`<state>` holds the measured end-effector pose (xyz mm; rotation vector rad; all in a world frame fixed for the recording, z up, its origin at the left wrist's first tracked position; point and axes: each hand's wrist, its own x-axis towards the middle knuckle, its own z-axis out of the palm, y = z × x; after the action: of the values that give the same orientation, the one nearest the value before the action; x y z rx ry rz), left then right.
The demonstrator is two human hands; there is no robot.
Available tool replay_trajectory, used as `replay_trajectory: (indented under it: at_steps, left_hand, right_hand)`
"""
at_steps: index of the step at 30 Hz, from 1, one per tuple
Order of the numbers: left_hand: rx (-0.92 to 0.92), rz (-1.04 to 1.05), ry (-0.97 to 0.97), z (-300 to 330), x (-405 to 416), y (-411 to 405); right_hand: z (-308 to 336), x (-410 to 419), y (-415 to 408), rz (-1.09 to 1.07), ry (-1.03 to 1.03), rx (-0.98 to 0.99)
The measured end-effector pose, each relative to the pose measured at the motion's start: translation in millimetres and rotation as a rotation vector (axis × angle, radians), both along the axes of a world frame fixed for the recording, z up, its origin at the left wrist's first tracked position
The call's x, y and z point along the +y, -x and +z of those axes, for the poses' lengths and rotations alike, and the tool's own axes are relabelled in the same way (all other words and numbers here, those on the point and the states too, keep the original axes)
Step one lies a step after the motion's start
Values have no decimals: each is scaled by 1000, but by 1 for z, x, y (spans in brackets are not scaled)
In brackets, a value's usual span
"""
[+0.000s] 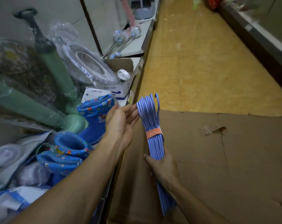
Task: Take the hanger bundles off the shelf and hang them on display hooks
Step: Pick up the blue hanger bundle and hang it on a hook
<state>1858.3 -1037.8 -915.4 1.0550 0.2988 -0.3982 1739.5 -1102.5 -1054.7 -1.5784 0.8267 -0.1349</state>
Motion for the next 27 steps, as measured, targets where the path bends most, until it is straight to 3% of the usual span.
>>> replay_trajectory:
  at_steps: [6, 13, 17, 21, 24, 27]
  left_hand:
    - [-50, -123, 3, 119, -24, 36]
    - [-167, -171, -55, 313, -63, 75]
    - [-295, -186, -202, 426, -74, 93]
    - [-390, -51, -418, 525, -68, 94]
    - [-350, -8, -571, 588, -52, 100]
    - [-297, -30, -527, 644, -38, 115]
  right_hand:
    - [119, -35, 42, 16, 80, -14]
    - [333, -69, 84, 77, 9, -150]
    - [457, -89, 112, 156, -21, -225]
    - [571, -107, 136, 206, -16, -276]
    - [651, -111, 158, 265, -40, -316]
    - [721, -114, 179, 338, -52, -356]
